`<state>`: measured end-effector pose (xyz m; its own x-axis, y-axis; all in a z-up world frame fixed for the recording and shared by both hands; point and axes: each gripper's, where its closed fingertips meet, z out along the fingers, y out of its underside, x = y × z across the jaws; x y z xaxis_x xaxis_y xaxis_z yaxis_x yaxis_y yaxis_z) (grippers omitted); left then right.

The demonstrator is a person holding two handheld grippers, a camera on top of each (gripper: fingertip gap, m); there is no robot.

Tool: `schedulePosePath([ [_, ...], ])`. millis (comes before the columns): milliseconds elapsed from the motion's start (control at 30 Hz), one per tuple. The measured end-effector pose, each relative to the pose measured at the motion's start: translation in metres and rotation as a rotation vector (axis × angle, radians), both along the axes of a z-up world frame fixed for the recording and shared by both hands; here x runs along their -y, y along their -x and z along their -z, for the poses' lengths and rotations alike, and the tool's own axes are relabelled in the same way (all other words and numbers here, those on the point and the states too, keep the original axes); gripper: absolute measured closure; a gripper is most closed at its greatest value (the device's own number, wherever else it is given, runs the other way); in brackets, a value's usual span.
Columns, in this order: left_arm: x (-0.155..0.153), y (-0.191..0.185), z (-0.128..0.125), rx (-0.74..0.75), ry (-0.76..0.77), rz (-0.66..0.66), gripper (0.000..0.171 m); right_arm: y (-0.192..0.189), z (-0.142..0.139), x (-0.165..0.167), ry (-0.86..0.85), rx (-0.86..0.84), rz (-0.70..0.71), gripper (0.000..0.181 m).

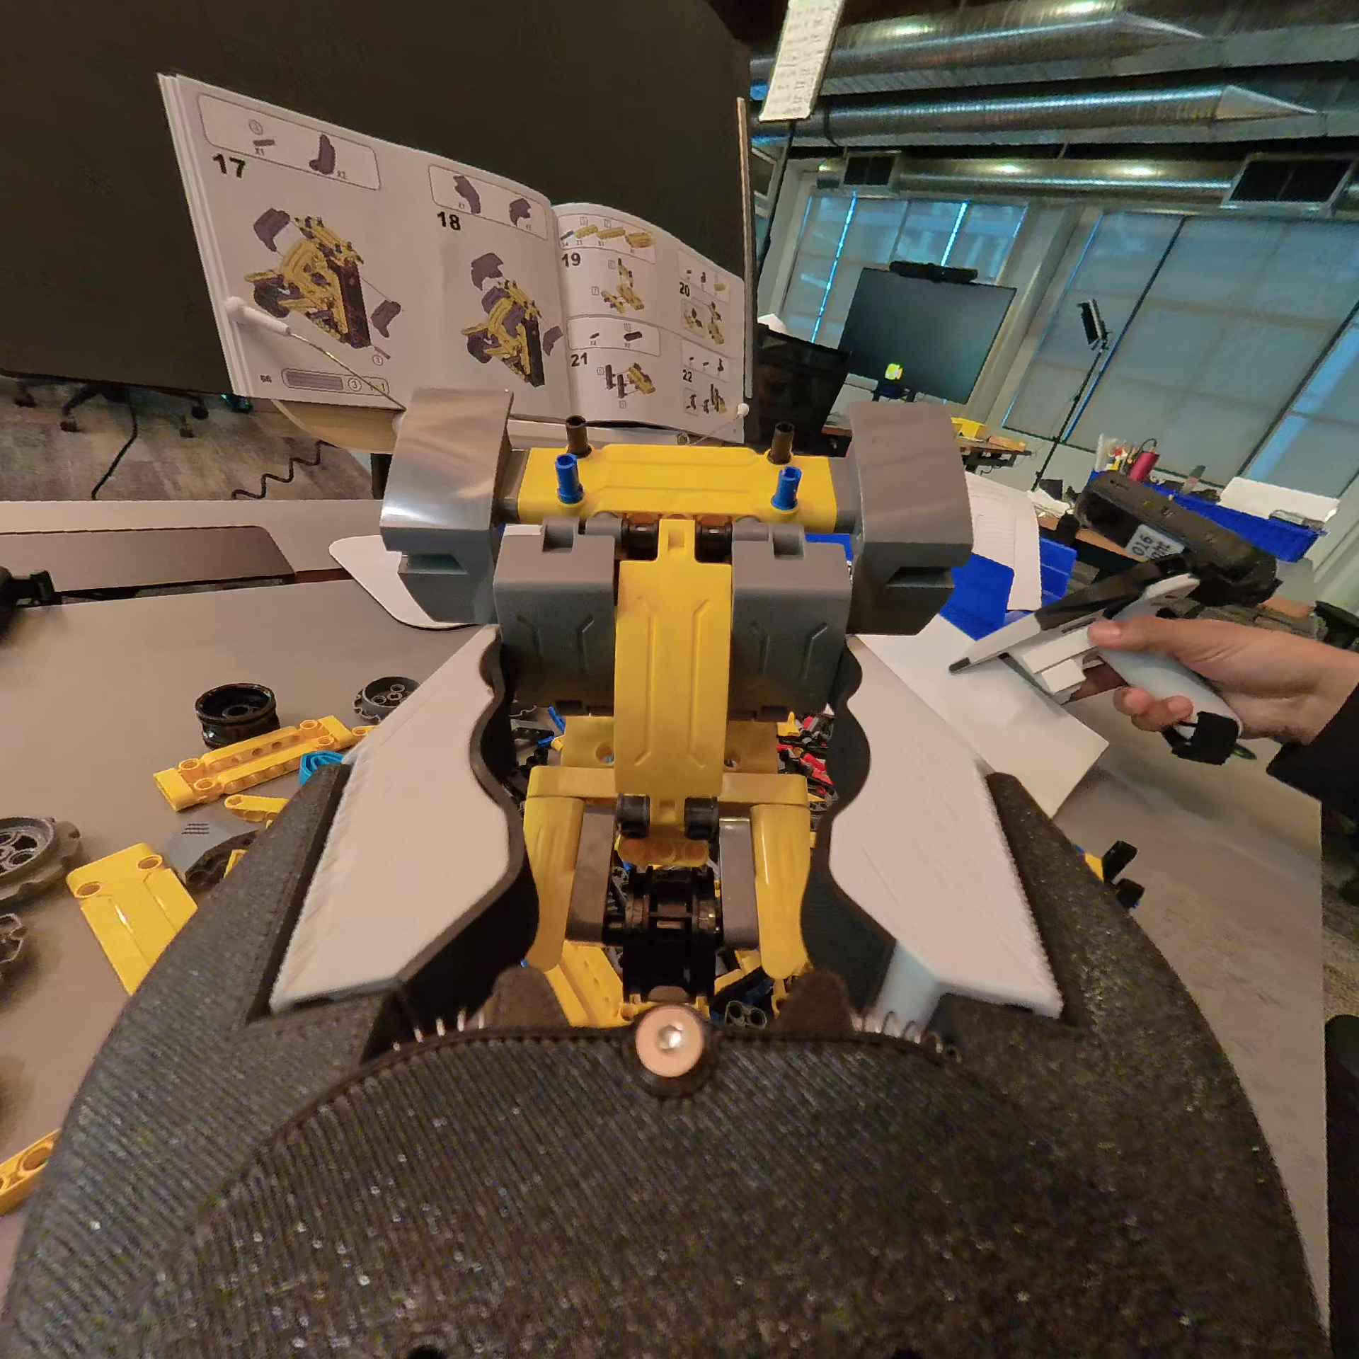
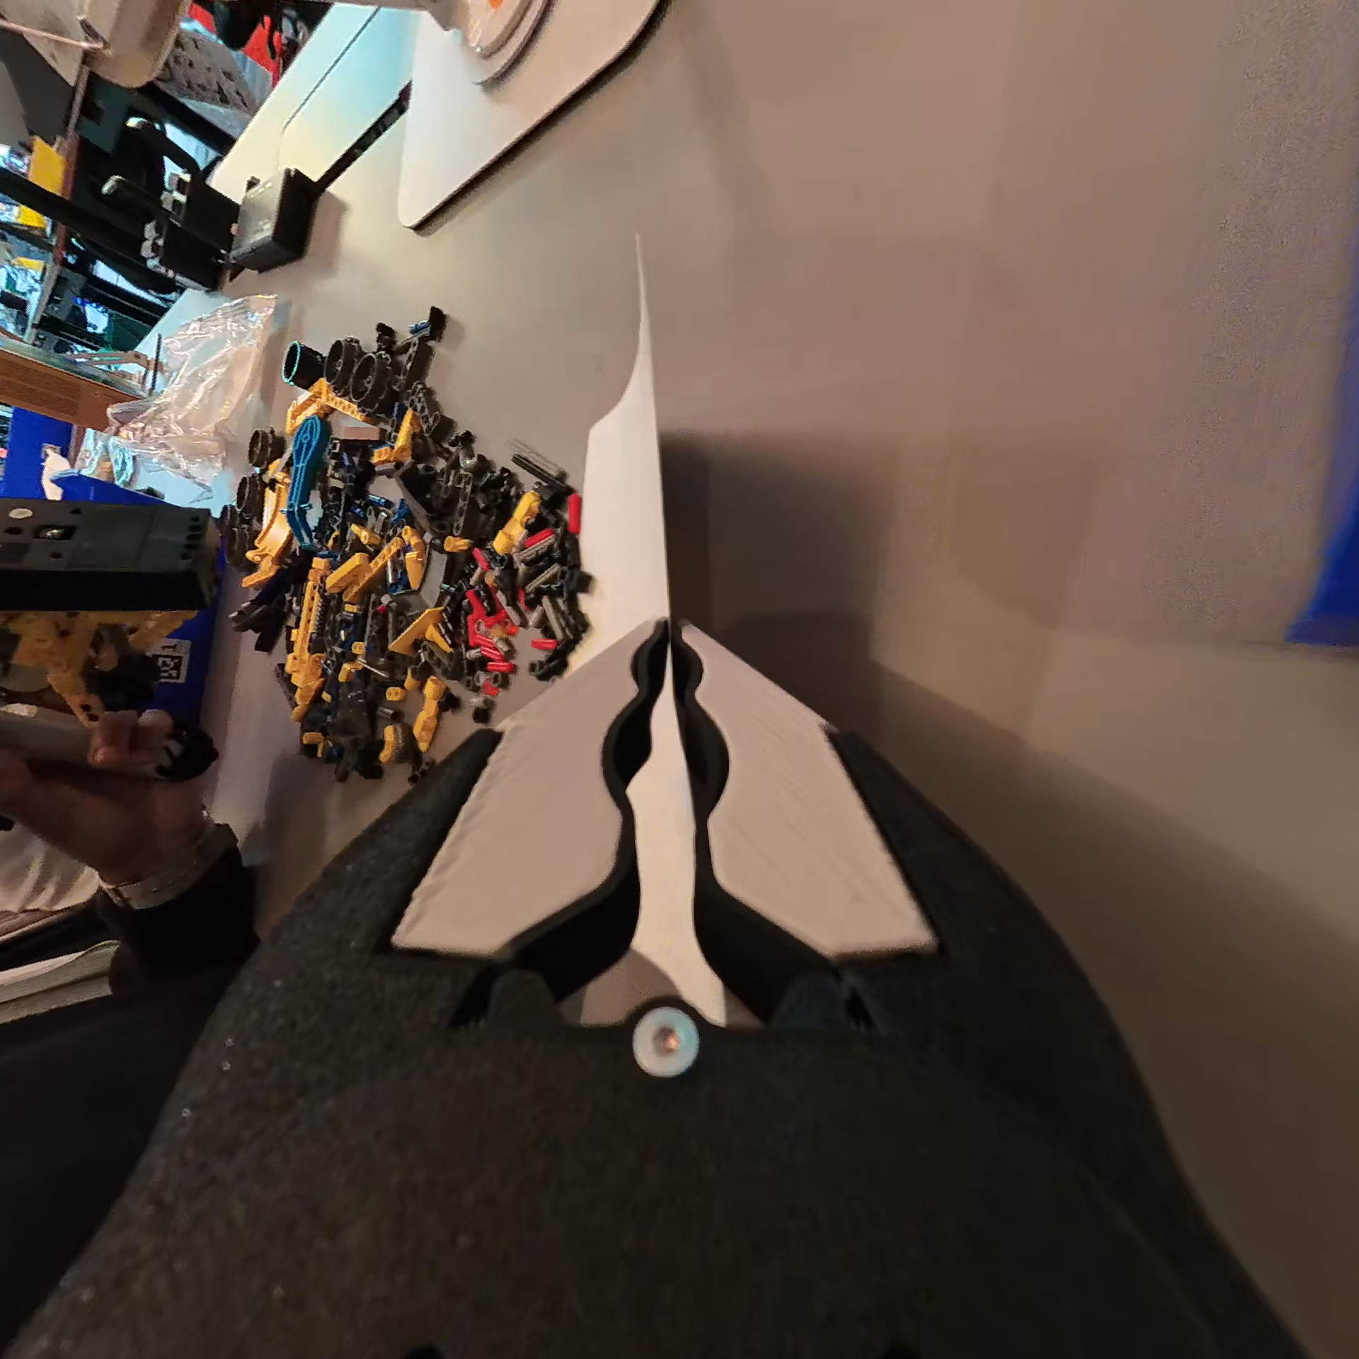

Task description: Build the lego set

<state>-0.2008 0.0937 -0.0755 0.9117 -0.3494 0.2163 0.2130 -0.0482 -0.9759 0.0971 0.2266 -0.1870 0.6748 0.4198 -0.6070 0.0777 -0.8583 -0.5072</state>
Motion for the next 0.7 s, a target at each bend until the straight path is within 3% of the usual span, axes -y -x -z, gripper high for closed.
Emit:
schedulePosePath([
  [700, 0.001, 0.000, 0.000, 0.009, -0.001, 0.002, 0.090, 0.077, 0.006, -0.008, -0.003, -0.024, -0.105, 0.181],
])
